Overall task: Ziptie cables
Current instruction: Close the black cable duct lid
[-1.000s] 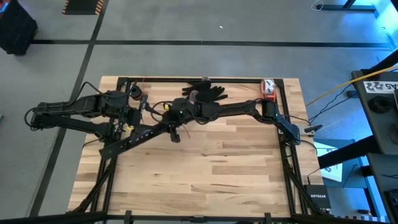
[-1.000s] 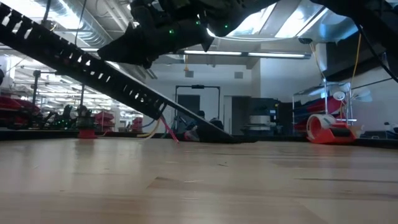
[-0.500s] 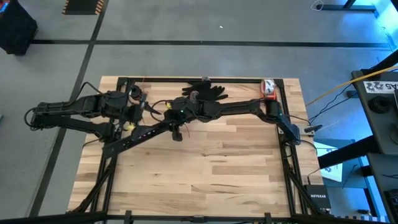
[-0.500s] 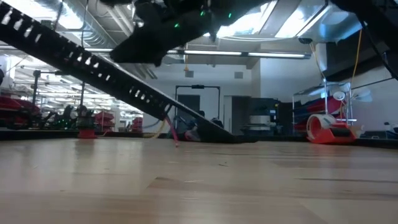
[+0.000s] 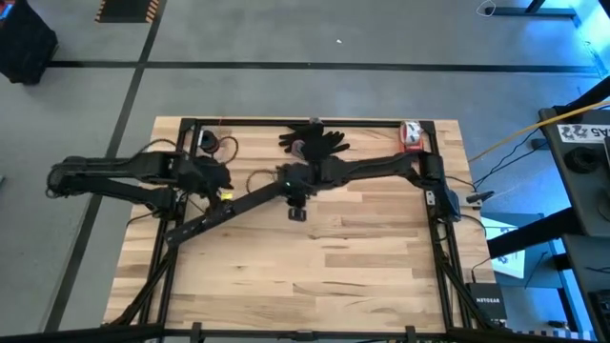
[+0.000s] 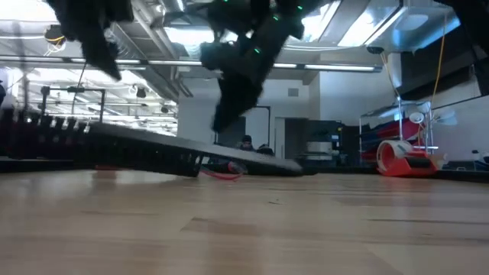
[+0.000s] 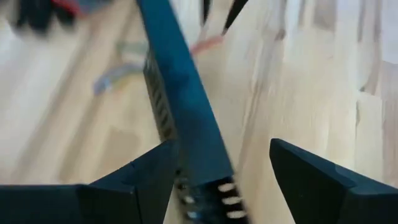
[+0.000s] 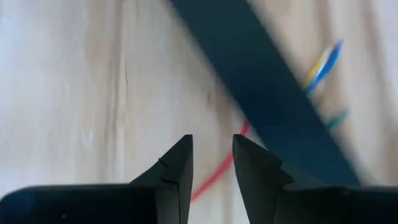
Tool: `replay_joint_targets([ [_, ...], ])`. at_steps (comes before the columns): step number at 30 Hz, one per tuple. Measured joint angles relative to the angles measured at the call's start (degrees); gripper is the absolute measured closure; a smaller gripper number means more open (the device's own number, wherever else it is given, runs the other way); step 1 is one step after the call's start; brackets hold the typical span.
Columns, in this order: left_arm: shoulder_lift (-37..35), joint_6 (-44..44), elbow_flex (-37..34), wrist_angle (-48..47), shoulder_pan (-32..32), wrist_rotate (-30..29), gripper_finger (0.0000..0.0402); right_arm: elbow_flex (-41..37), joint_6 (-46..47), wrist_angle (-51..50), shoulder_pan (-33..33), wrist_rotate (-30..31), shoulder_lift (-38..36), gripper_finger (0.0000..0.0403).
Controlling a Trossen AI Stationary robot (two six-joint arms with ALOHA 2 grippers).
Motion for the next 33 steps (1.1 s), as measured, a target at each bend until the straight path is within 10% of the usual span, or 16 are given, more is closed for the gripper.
replay_joint_targets([
  [6, 4.96, -16.34, -0.63, 0.41, 0.00, 3.03, 0.0151, -19.59, 8.76, 16.37, 3.50, 3.00, -8.50, 0.0297],
  [12, 7.75, -25.95, 1.36, 2.22, 0.00, 3.63, 0.0151, -41.37, 18.70, 66.55, 7.37, 9.84, -13.08, 0.0297],
  [17, 8.19, -28.56, 1.95, 2.91, 0.76, 3.64, 0.0151, -43.17, 19.37, 94.27, 8.85, 8.61, -6.70, 0.0297],
  [25, 7.60, -30.55, 1.98, 3.09, 2.88, 3.85, 0.0151, -28.34, 21.20, 87.51, 9.22, 11.40, 4.72, 0.0285],
  [33, 7.44, -28.97, 2.03, 3.21, 3.06, 4.28, 0.0151, -6.84, 18.67, 77.66, 13.03, 33.20, 18.11, 0.0217],
])
